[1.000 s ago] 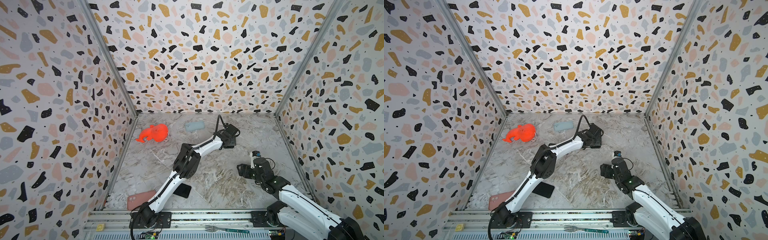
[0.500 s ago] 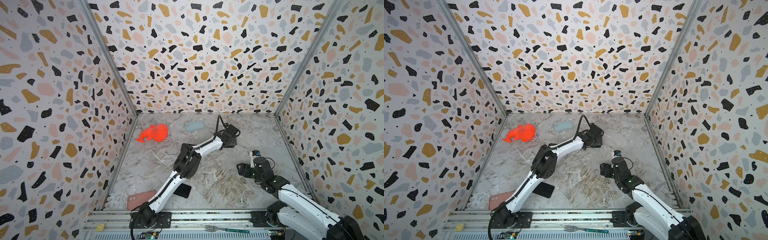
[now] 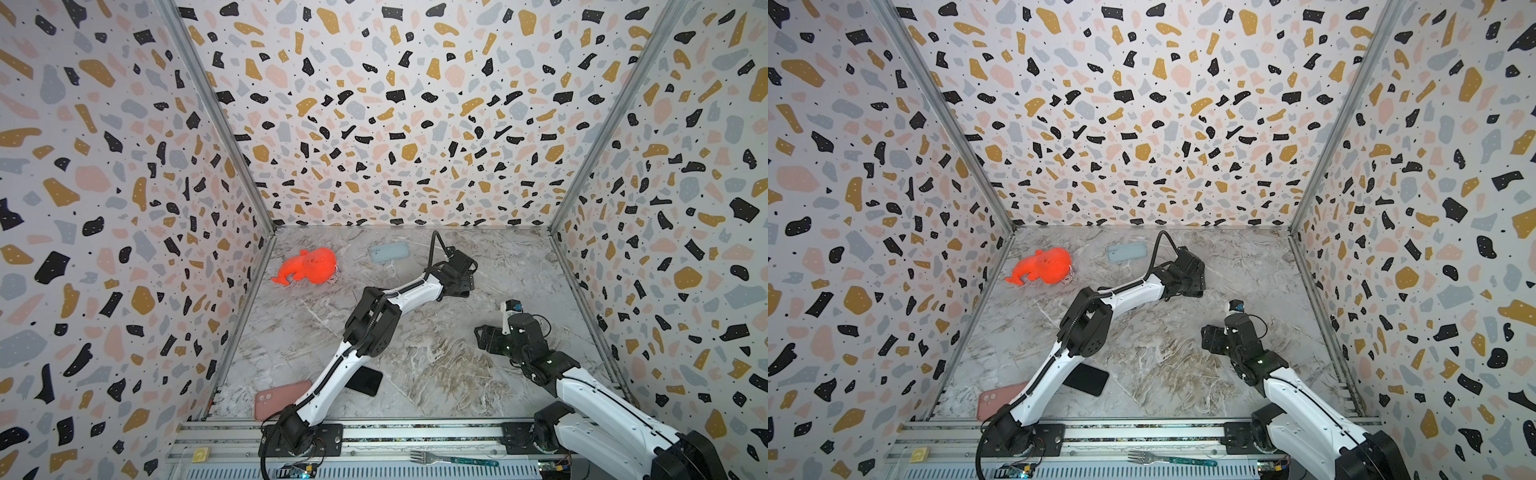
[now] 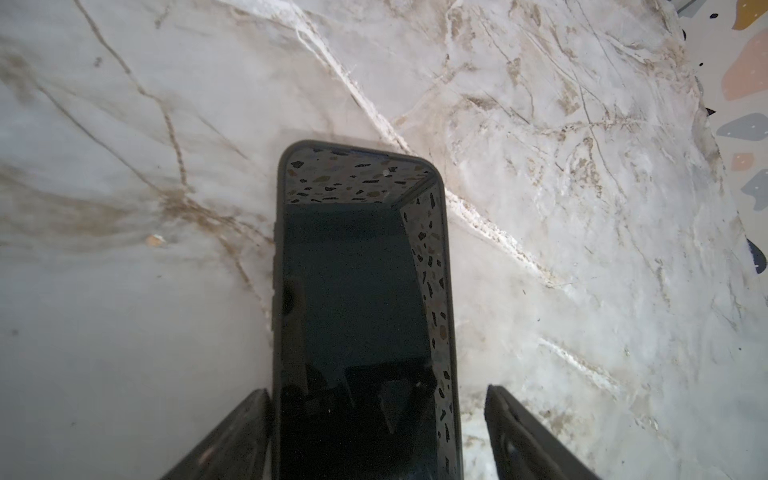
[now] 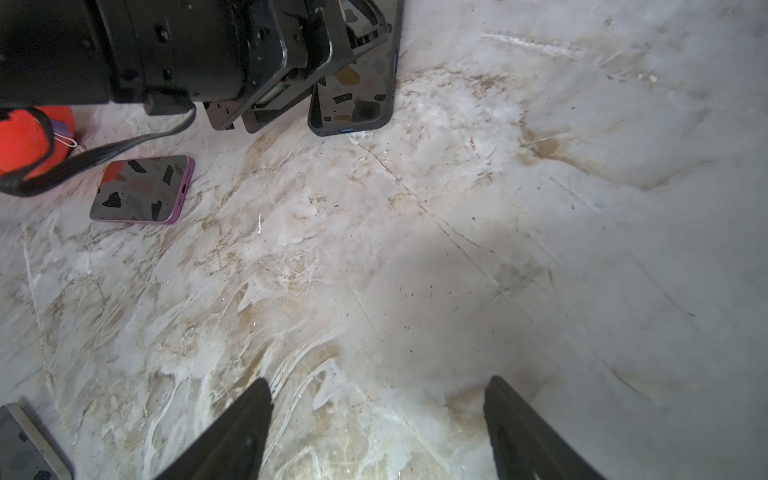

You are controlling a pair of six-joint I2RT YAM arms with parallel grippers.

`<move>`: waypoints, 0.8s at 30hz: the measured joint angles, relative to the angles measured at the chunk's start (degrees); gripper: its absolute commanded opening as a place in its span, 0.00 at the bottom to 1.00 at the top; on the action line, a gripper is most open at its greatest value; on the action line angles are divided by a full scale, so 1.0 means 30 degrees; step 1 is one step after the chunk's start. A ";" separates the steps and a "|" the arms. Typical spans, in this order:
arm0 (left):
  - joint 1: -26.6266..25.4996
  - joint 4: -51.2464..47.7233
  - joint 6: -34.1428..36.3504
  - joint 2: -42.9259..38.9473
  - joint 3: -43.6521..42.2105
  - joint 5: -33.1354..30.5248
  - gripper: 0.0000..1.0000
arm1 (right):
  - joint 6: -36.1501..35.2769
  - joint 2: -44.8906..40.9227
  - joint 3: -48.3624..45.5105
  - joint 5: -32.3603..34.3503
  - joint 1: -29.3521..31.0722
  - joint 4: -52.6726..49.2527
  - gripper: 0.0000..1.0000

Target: Put the phone into the phone case

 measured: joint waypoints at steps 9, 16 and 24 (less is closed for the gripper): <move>-0.0022 0.0197 -0.0291 0.0000 -0.0015 0.0648 0.81 | 0.0000 -0.0182 0.0000 -0.0015 -0.0029 -0.0044 0.81; -0.0015 -0.0087 -0.0189 -0.0153 -0.0066 0.0794 0.80 | -0.0299 -0.0401 0.0000 -0.0306 -0.0036 -0.0248 0.75; 0.0627 -0.1479 0.0896 -0.3388 -0.2783 0.0947 0.80 | -0.1647 -0.1137 0.0066 -0.2586 -0.0029 0.0255 0.65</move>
